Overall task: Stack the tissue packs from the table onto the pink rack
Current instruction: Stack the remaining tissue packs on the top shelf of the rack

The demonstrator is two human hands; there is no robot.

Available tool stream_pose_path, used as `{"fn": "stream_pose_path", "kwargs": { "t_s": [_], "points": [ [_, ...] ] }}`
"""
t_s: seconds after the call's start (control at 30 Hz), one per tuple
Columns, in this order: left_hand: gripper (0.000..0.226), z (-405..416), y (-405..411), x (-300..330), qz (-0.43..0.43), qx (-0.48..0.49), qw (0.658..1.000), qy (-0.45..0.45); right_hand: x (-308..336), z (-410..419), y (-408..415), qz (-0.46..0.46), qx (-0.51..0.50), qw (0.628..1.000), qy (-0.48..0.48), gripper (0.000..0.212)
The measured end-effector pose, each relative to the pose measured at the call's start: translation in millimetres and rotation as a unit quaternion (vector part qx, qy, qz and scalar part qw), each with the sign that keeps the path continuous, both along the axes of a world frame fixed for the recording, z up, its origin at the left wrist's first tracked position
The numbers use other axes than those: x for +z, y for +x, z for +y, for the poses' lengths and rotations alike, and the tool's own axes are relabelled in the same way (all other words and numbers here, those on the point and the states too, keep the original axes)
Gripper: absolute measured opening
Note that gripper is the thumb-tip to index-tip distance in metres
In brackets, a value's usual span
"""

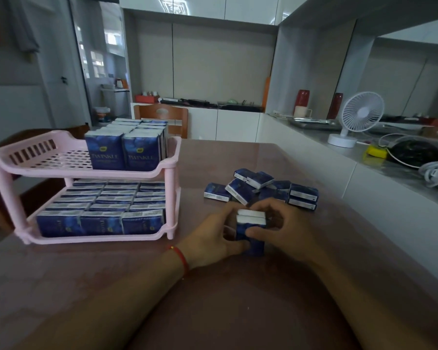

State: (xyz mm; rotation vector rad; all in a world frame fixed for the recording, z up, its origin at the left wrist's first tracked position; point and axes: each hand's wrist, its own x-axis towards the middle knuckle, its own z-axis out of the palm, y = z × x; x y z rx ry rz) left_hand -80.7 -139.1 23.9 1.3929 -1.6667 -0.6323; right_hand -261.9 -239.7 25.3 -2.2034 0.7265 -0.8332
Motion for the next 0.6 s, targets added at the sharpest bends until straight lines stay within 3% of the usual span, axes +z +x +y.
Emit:
{"fn": "stream_pose_path", "kwargs": {
  "t_s": [0.1, 0.47, 0.6],
  "points": [
    [0.061, 4.1, 0.9, 1.8, -0.007, 0.031, 0.999, -0.010, 3.7, 6.2, -1.4, -0.039, 0.011, 0.999, 0.023, 0.024],
    [0.056, 141.7, 56.5, 82.1, -0.016, 0.064, 0.996, -0.052, 6.6, 35.2, 25.3, -0.050, 0.023, 0.998, 0.027, 0.039],
    [0.055, 178.7, 106.8, 126.9, -0.012, 0.139, 0.988, -0.069, 5.9, 38.3, 74.8, -0.085, 0.025, 0.989, 0.118, 0.031]
  ]
}}
